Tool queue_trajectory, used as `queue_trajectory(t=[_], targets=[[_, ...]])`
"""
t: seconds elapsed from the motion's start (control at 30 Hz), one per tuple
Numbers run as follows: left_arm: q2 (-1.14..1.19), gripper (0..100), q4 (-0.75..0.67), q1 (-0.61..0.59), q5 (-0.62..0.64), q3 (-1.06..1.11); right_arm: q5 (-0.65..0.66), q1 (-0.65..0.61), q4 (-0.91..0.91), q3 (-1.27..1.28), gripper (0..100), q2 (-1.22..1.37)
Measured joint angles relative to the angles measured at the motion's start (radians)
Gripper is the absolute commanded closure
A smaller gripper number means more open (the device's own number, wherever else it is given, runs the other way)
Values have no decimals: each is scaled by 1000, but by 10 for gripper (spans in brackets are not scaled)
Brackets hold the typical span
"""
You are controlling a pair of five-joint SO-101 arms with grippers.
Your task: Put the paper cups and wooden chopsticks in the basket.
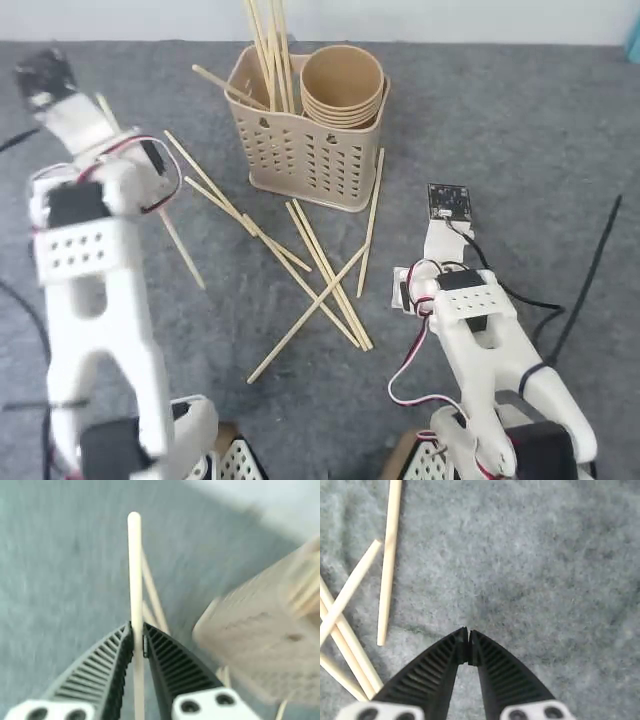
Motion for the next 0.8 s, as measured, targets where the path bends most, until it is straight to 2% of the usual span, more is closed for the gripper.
queue_trajectory(t=[0.13,0.4,0.53,0.7,0.73,0.8], targets=[[-114,987,-123,2,0,-2,0,0,0,0,991,0],[-167,987,-539,78,0,-2,0,0,0,0,991,0],[-167,987,-789,172,0,12,0,0,0,0,991,0],[-155,987,-1188,275,-2,92,0,0,0,0,991,0],[-140,987,-1247,288,-3,92,0,0,0,0,991,0],[-100,987,-1281,302,-11,87,0,0,0,0,991,0]])
